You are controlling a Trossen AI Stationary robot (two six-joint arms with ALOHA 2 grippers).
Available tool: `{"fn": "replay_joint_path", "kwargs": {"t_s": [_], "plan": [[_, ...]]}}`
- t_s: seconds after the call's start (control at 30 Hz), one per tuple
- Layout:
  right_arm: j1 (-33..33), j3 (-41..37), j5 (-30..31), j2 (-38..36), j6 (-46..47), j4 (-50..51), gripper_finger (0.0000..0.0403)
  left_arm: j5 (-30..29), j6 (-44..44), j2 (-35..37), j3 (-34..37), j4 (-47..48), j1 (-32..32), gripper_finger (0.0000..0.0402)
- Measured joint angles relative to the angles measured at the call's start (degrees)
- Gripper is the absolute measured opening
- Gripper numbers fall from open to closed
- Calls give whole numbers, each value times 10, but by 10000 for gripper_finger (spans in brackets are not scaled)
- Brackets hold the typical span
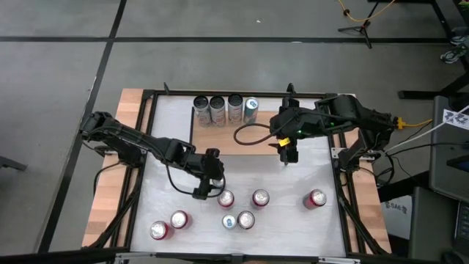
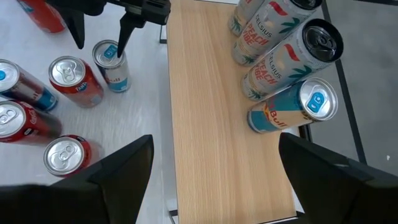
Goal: Place canned beverage on shelf
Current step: Put the top blue soda can on the shelf
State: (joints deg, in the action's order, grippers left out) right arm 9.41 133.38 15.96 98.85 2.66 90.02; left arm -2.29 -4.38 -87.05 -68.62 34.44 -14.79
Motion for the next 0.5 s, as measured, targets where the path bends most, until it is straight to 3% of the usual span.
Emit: {"fn": "replay_joint_path", "kwargs": {"t_s": [0.23, 0.5], "plan": [[0, -15, 0, -1, 0, -1, 335, -15, 0, -1, 0, 0, 0, 299], [0, -149, -4, -34, 0, -55, 335, -29, 0, -17, 0, 9, 0, 300]]}}
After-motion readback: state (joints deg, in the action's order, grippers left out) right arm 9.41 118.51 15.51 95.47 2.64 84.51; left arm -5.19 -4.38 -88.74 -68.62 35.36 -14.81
